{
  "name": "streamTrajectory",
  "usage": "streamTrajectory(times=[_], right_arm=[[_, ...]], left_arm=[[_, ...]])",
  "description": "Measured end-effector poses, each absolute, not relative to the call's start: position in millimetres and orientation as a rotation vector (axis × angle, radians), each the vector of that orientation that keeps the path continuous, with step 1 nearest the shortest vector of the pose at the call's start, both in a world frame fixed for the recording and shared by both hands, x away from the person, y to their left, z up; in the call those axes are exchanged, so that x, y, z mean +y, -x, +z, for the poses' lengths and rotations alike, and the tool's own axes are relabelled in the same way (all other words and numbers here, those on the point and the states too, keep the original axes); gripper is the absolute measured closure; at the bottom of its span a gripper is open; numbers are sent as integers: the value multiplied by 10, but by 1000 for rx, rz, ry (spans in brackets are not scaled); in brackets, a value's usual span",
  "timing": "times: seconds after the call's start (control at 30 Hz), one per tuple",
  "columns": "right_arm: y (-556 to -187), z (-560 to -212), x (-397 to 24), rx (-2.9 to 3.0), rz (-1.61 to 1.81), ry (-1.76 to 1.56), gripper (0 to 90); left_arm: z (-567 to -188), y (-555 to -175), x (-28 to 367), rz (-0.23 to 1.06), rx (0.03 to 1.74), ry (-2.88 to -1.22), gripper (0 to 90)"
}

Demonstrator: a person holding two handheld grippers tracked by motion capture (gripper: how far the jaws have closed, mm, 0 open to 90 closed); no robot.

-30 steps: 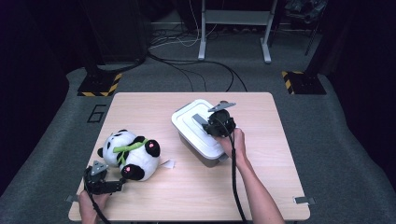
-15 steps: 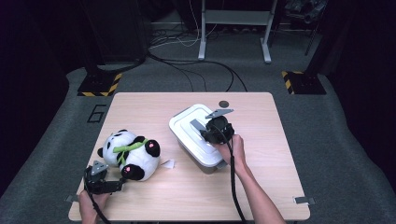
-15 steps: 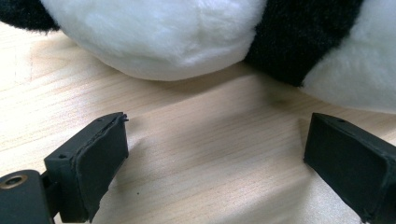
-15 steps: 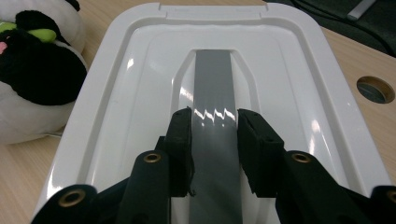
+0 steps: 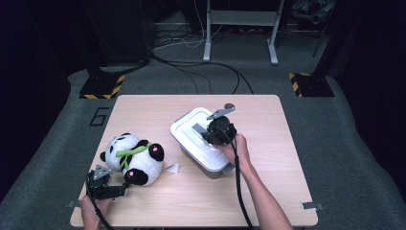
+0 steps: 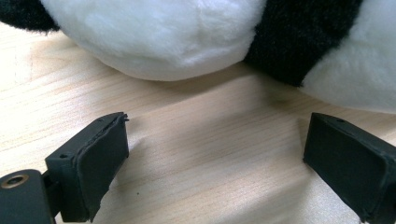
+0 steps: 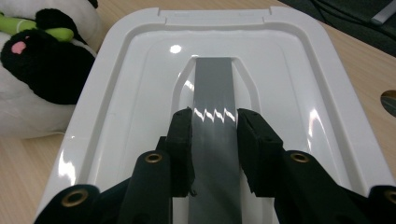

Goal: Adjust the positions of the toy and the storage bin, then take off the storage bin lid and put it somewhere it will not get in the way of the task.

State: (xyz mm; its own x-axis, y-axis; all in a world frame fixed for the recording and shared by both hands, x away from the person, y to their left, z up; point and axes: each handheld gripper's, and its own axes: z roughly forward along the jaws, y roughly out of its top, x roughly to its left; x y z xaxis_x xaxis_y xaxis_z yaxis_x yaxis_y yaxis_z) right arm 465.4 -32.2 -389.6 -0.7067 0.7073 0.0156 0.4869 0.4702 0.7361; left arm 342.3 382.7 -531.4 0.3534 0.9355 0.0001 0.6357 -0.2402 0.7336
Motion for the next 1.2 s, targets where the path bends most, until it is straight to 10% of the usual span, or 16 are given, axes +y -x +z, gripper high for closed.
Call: streamTrajectory(times=[1.2], right_arm=[[-4573, -3743, -263, 2383, 1088, -994, 669]], left_arm=[[-5311, -3422, 3829, 591, 1358, -1975, 71]])
